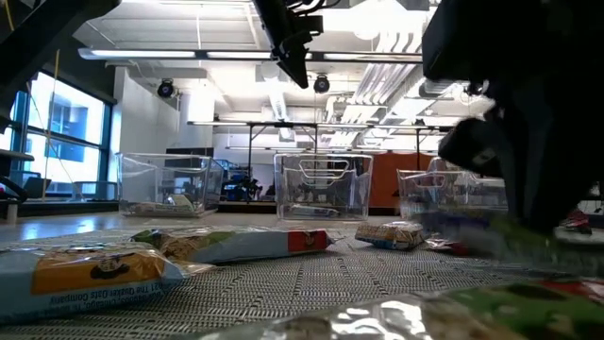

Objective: Pick and place Granola Bars by type
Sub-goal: Put the left blue granola bar into the middle transparent bin

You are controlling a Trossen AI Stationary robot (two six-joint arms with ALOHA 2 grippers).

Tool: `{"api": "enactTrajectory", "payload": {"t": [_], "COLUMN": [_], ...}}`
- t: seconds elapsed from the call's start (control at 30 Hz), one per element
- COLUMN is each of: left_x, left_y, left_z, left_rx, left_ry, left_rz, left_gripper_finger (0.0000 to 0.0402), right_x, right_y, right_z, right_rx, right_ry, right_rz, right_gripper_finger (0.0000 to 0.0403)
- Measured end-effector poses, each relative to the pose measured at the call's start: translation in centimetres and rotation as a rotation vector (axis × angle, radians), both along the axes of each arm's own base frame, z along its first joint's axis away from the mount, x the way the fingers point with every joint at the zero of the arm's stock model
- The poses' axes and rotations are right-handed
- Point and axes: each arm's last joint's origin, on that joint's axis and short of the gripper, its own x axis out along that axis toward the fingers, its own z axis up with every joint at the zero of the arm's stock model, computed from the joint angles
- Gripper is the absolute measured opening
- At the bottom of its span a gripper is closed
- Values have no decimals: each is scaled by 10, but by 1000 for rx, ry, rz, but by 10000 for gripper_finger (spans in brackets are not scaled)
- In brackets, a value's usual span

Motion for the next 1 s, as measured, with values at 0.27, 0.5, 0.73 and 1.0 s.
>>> {"api": "enactTrajectory", "payload": {"t": [0.27, 0.5, 0.73, 1.0], "left_x": [1, -1, -27, -77], "left_y": [1, 2, -4, 7], "left_z": [1, 2, 35, 74], "left_rx": [14, 76, 118, 82], "left_ry": [-9, 33, -47, -215], "left_rz": [-9, 25, 46, 70], "left_gripper_finger": [83, 83, 83, 83], "right_x": [-5, -14, 0, 0], "right_y": [-26, -98, -203, -316], "right_z": [50, 105, 135, 101], "right_rx": [-43, -368, -530, -557], "right_ry": [-137, -325, -519, -457], "right_rz": [-18, -223, -482, -557], "right_gripper_finger": [6, 3, 1, 1]}}
